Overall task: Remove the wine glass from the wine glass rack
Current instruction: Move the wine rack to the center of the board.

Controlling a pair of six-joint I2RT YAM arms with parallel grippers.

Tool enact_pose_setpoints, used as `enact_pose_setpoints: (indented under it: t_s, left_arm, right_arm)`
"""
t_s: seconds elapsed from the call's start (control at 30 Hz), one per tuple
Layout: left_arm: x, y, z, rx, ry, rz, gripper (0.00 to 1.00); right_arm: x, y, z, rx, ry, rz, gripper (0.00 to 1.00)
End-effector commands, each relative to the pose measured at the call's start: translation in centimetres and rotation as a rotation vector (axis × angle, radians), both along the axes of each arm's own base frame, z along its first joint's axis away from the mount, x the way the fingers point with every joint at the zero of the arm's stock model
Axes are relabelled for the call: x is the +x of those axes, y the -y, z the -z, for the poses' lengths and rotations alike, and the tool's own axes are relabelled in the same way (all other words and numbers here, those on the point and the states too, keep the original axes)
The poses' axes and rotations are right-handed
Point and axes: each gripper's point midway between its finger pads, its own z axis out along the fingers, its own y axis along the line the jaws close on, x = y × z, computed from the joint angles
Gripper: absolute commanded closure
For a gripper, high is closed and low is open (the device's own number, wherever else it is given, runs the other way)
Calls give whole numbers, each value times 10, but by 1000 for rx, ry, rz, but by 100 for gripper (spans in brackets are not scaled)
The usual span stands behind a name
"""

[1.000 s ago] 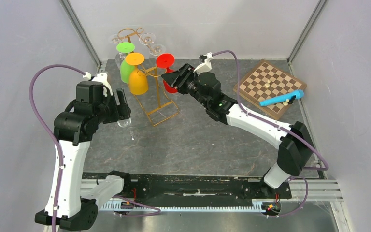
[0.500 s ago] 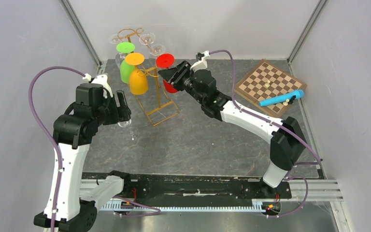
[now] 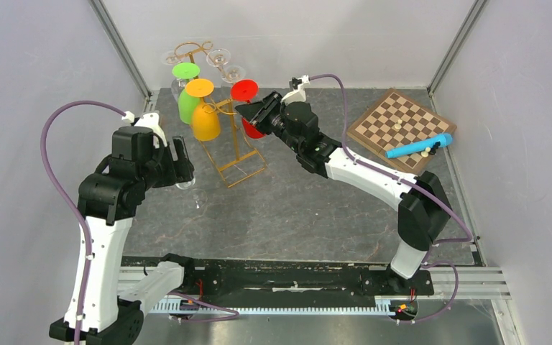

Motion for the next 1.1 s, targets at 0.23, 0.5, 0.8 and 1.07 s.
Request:
enact_pose_setpoints:
  t_s: [0.23,0.5,0.8,1.07]
  left_arm:
    - [3,-2,-5,41,33,25,16]
    - [4,-3,-4,48,31,19,16]
    - [5,-2,-3,47,26,23,16]
    - [4,-3,-2,48,24,20,16]
  right_arm:
    - [0,14,-34,75,64,3,96]
    - [-3,35,-31,76,64,16,100]
    - [-16,75,-30,81,88,58,100]
    - [-32,114,-32,77,118,118,100]
